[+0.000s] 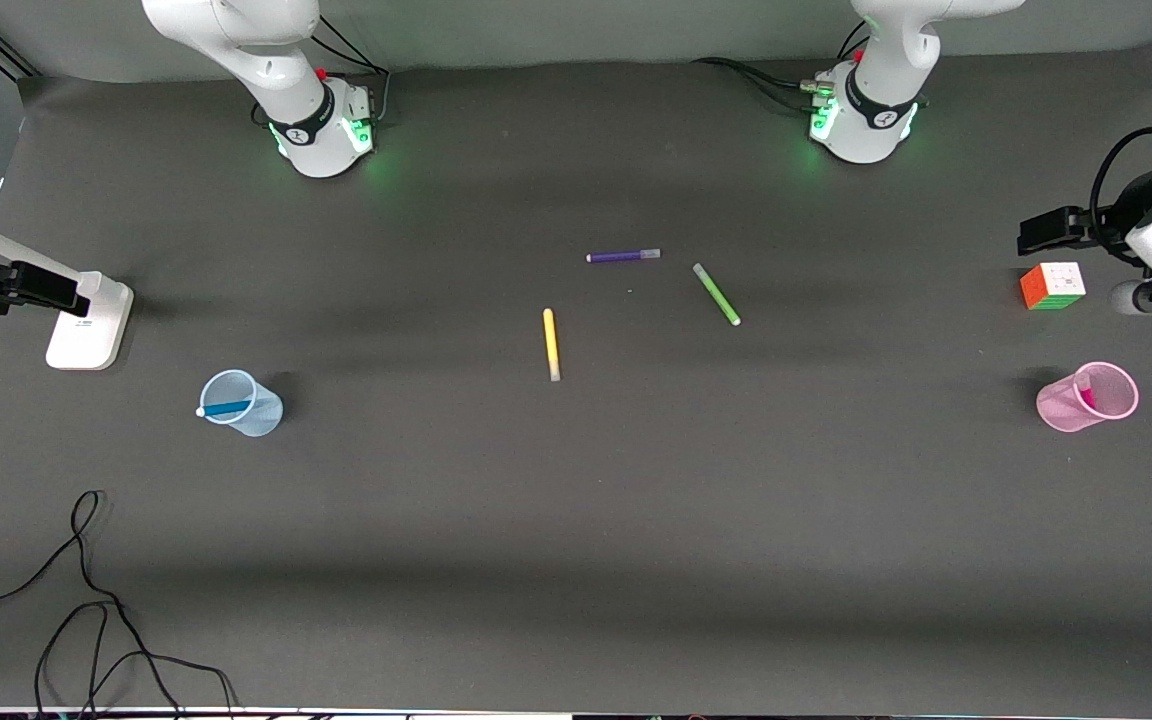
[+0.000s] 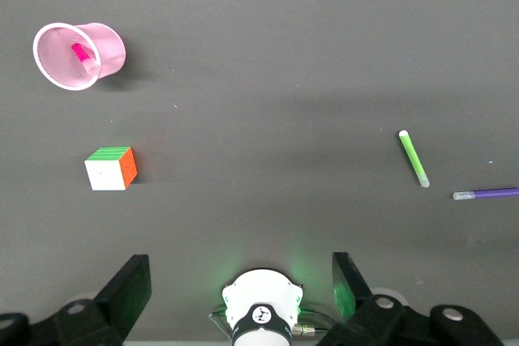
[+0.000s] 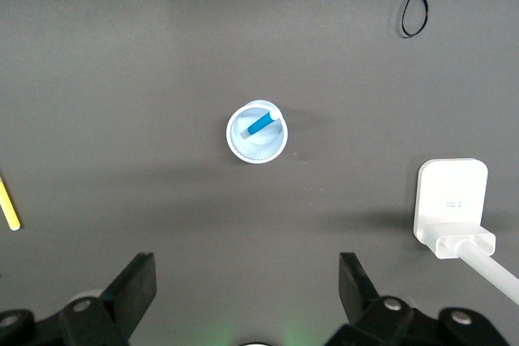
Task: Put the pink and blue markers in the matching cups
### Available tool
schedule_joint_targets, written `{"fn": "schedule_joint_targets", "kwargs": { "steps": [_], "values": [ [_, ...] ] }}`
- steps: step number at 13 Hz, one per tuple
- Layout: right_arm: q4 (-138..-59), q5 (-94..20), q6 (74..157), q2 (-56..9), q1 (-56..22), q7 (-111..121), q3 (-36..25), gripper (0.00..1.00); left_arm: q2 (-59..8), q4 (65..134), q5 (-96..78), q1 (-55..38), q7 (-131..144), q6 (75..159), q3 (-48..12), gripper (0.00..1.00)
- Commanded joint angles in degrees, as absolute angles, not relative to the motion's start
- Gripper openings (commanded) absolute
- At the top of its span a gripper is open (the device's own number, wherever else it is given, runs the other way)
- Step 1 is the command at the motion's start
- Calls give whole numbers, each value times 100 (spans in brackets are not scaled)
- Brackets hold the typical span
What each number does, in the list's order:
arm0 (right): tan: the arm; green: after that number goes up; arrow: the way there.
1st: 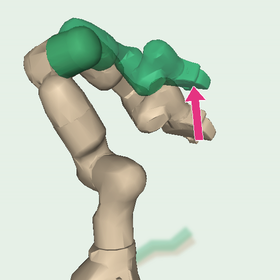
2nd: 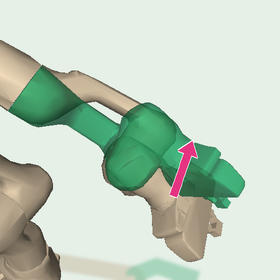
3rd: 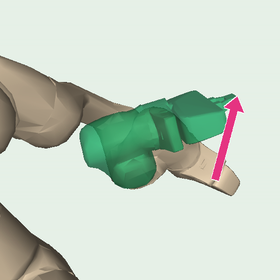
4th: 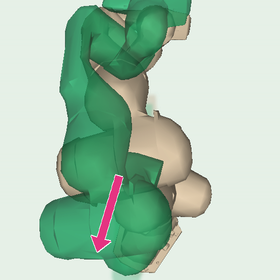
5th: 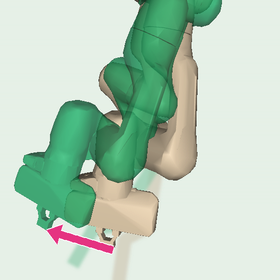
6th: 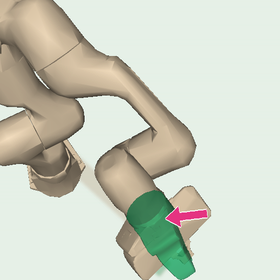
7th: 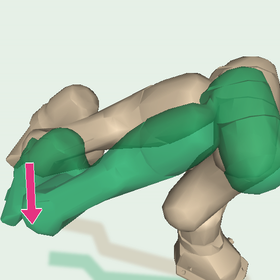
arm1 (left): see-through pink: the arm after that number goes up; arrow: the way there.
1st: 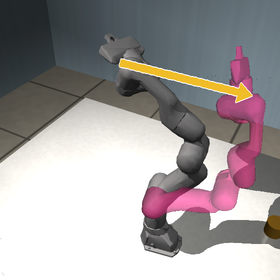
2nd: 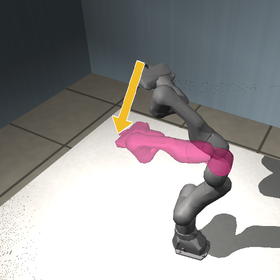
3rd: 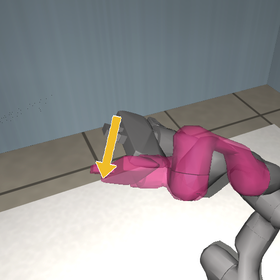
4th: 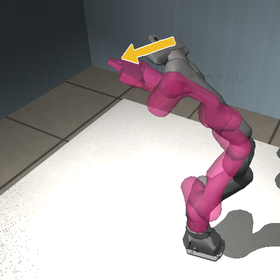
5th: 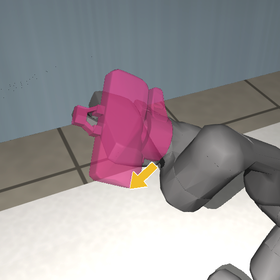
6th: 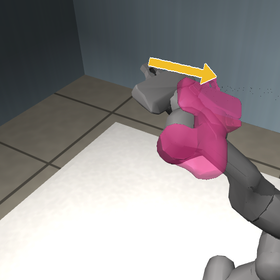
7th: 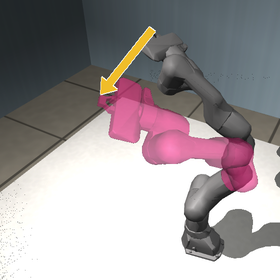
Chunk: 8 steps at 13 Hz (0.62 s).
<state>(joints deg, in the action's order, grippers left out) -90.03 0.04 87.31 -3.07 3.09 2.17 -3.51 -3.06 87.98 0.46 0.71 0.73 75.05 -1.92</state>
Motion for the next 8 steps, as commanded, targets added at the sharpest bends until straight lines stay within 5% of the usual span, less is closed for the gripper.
{"fn": "schedule_joint_targets", "kwargs": {
  "steps": [1,8],
  "values": [
    [-9114,-70,8692,-158,334,141,-334,100,-404,8640,36,18,211,7522,-263,99],
    [-9114,-70,8701,-158,334,141,-334,100,-536,9018,-35,-132,-42,8068,-281,99]
  ]
}}
